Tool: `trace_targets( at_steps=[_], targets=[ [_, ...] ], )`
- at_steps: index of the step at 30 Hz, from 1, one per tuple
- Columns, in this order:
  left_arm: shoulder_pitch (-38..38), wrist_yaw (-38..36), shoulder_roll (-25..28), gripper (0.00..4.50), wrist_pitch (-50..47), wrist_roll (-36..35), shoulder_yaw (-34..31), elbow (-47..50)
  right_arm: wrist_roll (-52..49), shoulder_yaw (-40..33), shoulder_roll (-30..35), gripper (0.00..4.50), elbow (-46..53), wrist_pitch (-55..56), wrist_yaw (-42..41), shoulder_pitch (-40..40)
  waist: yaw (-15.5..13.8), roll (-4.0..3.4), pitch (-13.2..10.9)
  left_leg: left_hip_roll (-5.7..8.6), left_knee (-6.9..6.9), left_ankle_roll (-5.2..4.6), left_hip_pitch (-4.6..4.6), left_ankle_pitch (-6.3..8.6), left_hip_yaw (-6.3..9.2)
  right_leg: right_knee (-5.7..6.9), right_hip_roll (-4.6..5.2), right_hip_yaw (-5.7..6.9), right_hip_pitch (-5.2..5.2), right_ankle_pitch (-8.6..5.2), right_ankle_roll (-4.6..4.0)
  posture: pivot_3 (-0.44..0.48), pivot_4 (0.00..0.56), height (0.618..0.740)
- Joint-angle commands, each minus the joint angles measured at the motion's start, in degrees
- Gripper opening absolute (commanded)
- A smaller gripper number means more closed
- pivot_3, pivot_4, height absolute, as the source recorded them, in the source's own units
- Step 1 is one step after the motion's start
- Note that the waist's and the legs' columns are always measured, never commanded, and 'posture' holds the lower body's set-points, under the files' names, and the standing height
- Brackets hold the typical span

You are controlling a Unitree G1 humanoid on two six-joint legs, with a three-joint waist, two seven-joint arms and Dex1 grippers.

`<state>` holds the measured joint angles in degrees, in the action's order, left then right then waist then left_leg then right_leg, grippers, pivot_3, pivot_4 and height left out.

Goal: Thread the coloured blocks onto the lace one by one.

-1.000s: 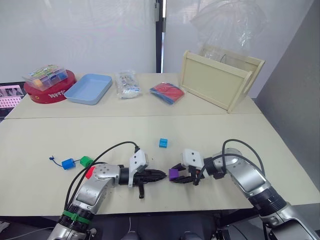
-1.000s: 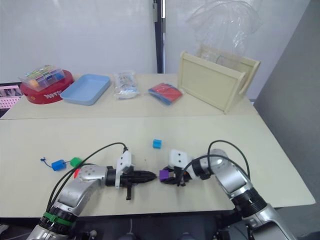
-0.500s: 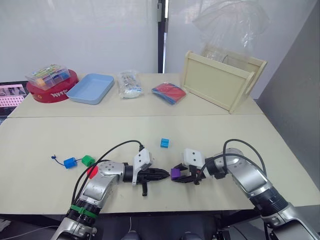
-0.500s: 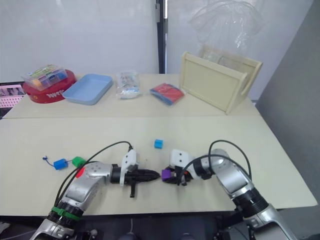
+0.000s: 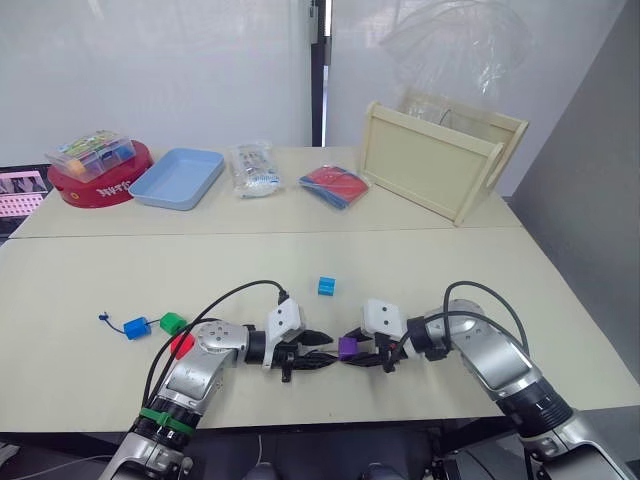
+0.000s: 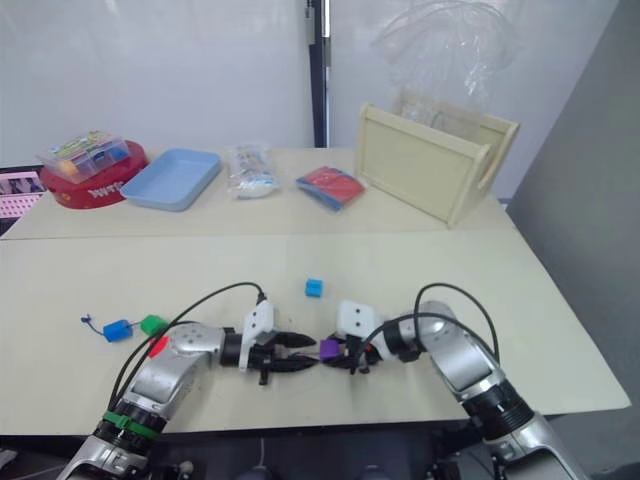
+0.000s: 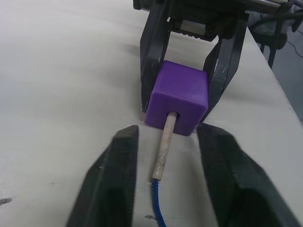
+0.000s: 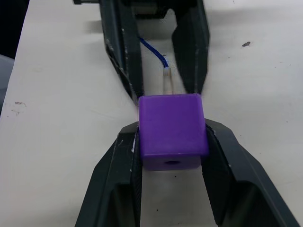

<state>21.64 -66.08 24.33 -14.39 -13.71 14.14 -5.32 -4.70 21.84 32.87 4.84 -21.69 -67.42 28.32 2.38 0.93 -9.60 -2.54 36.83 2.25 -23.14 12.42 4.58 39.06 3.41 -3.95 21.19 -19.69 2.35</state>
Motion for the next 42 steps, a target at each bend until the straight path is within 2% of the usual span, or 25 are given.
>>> trace_targets(
  at_steps=[1,5,15,22,32,42],
  targets=[
    [0.59,-0.53,0.78,3.04,-0.32,-1.41,-0.92,2.21,-0.30,1.34,-0.40,1.18,1.63,-0.42,-0.28,-0.60,0.08,0.00,0.00,0.00,0.00,0.00,0.00,0.00,0.00,0.00,0.00,0.00,0.00,0.00,0.00,0.000,0.150,0.740],
    [0.10,-0.88,2.31,3.04,-1.87,-2.79,-2.20,4.08,-0.23,1.29,-0.34,1.18,1.76,-0.61,-0.13,-0.63,0.07,0.00,0.00,-0.01,0.00,0.00,0.00,0.00,0.01,0.00,-0.01,0.00,0.00,0.00,0.00,0.000,0.150,0.740],
    [-2.18,-4.59,10.21,3.04,-2.73,-4.51,-4.29,5.43,0.04,1.10,-0.24,1.18,1.33,-0.58,0.40,-0.78,0.07,0.00,0.00,-0.02,-0.01,0.00,0.00,0.00,0.00,0.00,-0.01,0.00,0.00,0.00,0.00,0.000,0.150,0.740],
    [-2.70,-3.63,9.66,3.04,3.09,0.16,-1.15,1.26,-0.07,0.86,-0.65,1.18,1.22,-0.98,1.02,-0.35,0.05,0.00,0.00,-0.02,-0.02,0.00,0.01,0.00,0.00,0.00,-0.01,0.00,0.01,0.00,0.00,0.000,0.150,0.740],
    [-3.76,-2.46,6.43,0.01,4.63,2.24,1.26,-0.03,-0.37,0.72,-0.07,1.18,2.34,-2.00,1.14,-0.97,0.00,-0.01,0.01,-0.01,-0.02,0.00,0.03,0.00,0.00,0.00,0.00,0.00,-0.02,0.00,0.00,0.000,0.150,0.740],
    [-1.29,-1.66,3.37,0.00,3.24,1.36,1.63,0.73,-0.20,1.47,0.34,1.18,3.03,-2.37,0.71,-1.25,-0.34,-0.01,0.01,0.01,-0.01,0.00,0.03,0.00,0.00,-0.02,0.01,0.00,-0.06,0.00,0.00,0.000,0.150,0.740]
  ],
)
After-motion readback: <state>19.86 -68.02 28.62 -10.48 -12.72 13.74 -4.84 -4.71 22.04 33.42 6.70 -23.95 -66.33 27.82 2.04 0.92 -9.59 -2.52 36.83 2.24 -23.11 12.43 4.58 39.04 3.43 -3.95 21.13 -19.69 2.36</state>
